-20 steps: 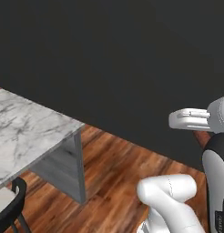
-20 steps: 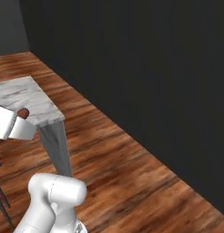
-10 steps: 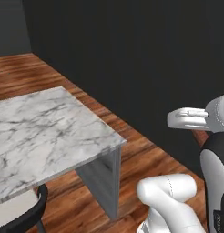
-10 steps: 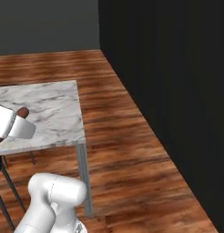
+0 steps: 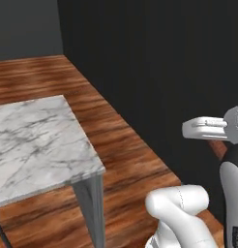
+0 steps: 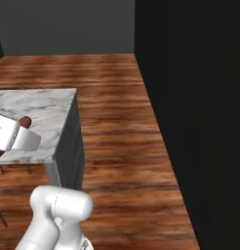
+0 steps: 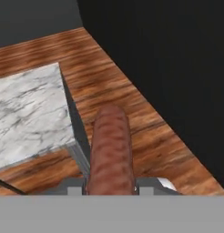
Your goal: Retrieve the sausage and cheese from the fridge and place them on the cutting board on the counter.
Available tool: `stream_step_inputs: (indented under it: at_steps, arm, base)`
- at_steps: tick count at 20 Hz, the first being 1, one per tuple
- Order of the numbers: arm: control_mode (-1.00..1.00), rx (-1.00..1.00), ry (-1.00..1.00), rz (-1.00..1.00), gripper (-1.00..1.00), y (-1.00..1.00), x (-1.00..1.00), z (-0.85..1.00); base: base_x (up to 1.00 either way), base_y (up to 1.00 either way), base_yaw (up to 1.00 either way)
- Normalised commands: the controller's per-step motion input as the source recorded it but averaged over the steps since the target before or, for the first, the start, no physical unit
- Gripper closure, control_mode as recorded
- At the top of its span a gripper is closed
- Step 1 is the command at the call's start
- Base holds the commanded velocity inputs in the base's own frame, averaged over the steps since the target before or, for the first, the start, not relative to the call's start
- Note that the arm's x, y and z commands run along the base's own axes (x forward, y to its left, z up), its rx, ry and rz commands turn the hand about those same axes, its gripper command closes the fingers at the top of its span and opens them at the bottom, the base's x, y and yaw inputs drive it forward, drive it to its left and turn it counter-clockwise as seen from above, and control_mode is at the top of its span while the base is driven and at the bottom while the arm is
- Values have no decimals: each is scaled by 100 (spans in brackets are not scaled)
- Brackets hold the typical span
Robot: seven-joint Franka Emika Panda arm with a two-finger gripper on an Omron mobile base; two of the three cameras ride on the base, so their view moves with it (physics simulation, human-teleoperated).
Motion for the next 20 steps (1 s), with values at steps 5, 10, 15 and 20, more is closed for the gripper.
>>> stream_step_inputs:
  at_steps: [5,10,15,20]
  arm:
    - [100,0,0,0,100,0,0,0]
    - [100,0,0,0,100,0,0,0]
    - [100,0,0,0,100,0,0,0]
    - [100,0,0,0,100,0,0,0]
  base:
    - [100,-53,25]
    - [100,-40,23]
    - [100,-30,24]
    - [100,-28,22]
